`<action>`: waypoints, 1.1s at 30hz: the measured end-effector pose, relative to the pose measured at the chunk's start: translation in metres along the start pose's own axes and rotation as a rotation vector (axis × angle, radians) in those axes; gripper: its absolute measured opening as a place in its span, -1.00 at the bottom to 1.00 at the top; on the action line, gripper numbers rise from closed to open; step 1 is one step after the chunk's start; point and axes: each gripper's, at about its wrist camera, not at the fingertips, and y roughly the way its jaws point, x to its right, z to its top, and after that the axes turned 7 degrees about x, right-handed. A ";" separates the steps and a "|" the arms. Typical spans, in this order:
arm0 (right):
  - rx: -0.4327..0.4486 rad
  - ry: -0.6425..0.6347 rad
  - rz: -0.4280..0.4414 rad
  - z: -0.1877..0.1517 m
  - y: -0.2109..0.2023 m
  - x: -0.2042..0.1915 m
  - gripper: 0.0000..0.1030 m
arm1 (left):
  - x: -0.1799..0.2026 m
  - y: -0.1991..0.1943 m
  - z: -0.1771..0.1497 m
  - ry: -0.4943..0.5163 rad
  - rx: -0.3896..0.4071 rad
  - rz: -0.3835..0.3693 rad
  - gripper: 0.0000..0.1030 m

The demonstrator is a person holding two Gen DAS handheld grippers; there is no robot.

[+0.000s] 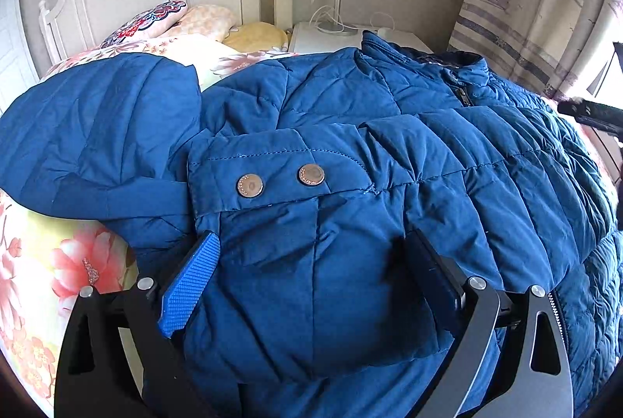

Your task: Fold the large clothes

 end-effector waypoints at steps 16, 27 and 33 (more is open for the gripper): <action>-0.061 -0.324 0.148 -0.089 -0.071 -0.102 0.58 | -0.001 0.000 0.000 -0.007 -0.002 -0.004 0.78; 0.028 -0.248 0.151 -0.101 -0.108 -0.110 0.85 | -0.003 0.001 0.000 -0.007 -0.001 -0.004 0.78; -0.046 -0.203 0.164 -0.115 -0.078 -0.099 0.95 | 0.006 0.003 -0.001 0.051 -0.038 0.049 0.79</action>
